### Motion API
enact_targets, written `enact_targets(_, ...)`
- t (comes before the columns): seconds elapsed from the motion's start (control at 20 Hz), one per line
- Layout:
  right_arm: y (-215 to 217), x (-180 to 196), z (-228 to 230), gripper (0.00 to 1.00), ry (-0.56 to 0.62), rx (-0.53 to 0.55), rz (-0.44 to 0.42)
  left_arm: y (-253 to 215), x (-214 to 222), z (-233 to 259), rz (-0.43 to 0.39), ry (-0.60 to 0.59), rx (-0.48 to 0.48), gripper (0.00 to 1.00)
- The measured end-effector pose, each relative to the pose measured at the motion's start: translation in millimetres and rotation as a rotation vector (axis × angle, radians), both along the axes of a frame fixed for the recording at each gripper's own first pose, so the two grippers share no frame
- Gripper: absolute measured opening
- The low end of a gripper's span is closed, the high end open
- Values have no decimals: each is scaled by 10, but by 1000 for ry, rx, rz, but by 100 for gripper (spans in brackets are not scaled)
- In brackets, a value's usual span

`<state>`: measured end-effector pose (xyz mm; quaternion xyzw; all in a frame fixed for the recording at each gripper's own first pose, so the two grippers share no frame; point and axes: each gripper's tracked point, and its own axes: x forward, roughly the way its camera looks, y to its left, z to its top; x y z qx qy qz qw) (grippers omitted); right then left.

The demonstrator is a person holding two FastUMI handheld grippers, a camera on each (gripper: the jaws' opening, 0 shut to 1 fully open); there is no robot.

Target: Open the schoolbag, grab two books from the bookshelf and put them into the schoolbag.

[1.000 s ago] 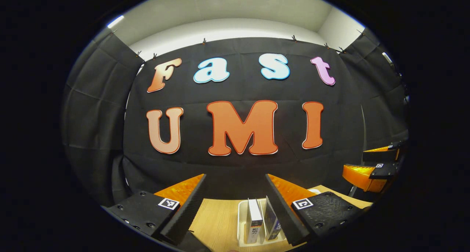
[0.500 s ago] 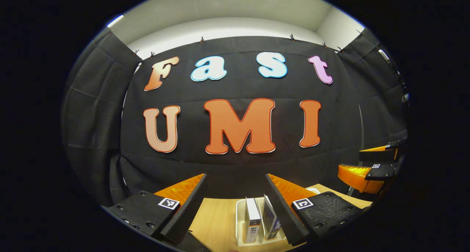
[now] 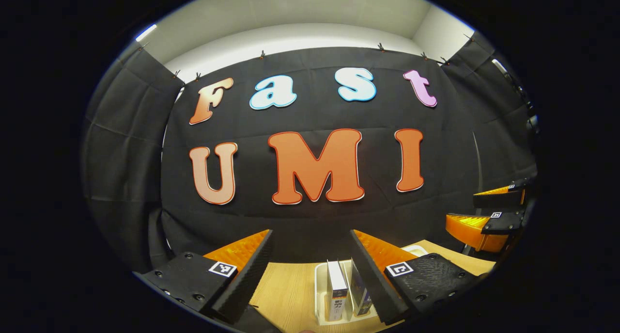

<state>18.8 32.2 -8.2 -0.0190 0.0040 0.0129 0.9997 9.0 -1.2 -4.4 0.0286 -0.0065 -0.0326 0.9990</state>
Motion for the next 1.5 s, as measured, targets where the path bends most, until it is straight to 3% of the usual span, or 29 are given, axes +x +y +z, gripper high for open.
enact_targets(0.25,-86,-19,-34,95,7,2,3,-25,-43,-88,13,13,21,96)
enact_targets(0.5,-157,-39,-94,95,17,-6,22,-70,-141,-372,27,66,112,96)
enact_targets(0.75,-228,-28,-207,95,35,-14,56,53,-312,-685,87,95,284,96)
enact_targets(0.8,-236,-32,-231,95,39,-15,64,106,-353,-792,102,111,322,100)
enact_targets(0.85,-256,-32,-271,95,42,-17,73,152,-397,-930,113,137,355,96)
enact_targets(1.05,-292,-38,-396,95,56,-12,107,404,-641,-1469,159,245,496,96)
enact_targets(1.5,-434,-35,-593,95,86,-9,99,984,-1220,-2735,153,517,780,96)
